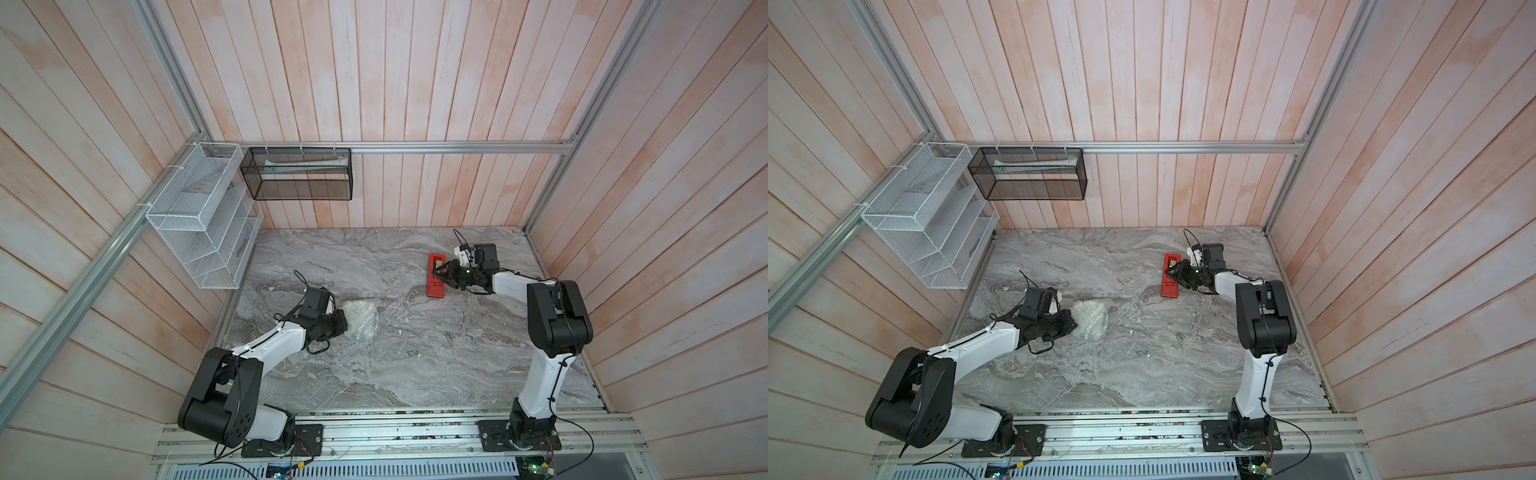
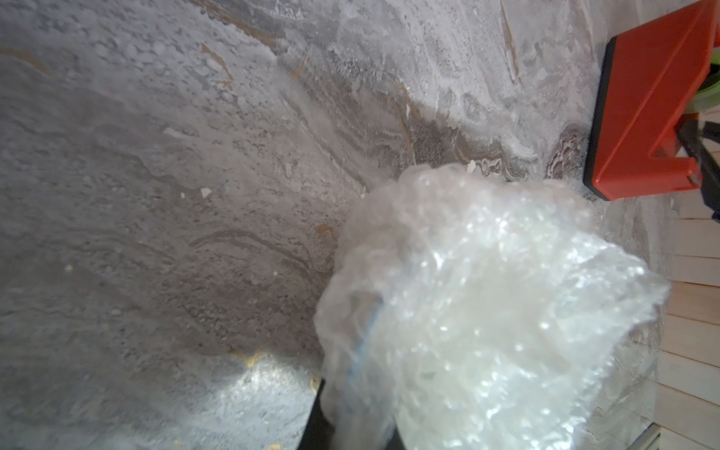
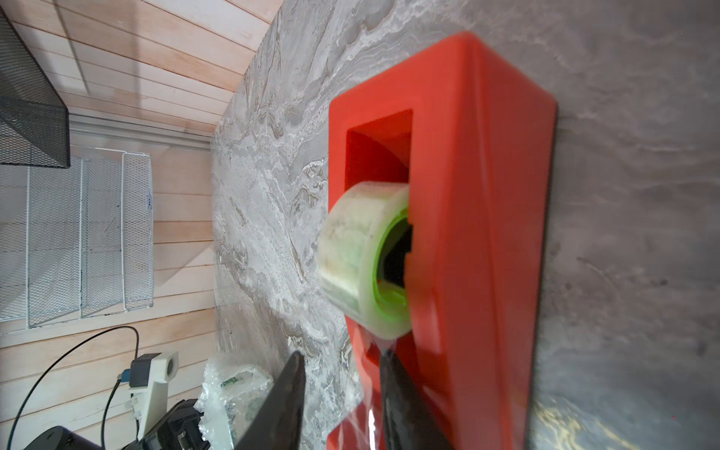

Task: Wrap bowls in bubble wrap
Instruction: Tear off the tape using the Tape Cutter.

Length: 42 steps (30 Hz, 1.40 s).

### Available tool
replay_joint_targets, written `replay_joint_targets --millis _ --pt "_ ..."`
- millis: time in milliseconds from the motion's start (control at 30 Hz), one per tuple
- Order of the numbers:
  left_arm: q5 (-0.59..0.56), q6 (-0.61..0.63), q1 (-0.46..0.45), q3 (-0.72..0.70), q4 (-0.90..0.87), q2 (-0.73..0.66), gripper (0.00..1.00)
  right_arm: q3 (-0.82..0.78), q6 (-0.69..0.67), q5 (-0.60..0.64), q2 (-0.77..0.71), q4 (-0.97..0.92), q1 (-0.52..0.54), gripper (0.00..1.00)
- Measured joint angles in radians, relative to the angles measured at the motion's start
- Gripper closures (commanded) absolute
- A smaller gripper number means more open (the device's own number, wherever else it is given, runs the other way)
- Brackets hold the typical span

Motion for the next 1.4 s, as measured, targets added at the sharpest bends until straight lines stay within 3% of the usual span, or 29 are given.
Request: replay_joint_targets --millis 100,233,433,833,1400 --pt "0.005 0.000 0.000 0.000 0.002 0.002 1.00 0.001 0.004 0.001 0.005 -0.002 0.002 0.89" --pt "0.008 0.000 0.000 0.000 0.003 0.002 1.00 0.001 0.010 0.008 0.006 -0.013 0.002 1.00" --pt "0.015 -0.001 0.000 -0.013 0.023 0.001 1.00 0.033 -0.003 0.014 0.006 -0.064 0.002 1.00" --pt "0.022 -0.006 -0.008 -0.033 0.059 -0.006 1.00 0.269 -0.064 0.043 0.006 -0.208 -0.008 1.00" --pt "0.059 -0.014 -0.014 -0.049 0.103 0.005 1.00 0.232 -0.045 0.046 -0.089 -0.228 -0.008 1.00"
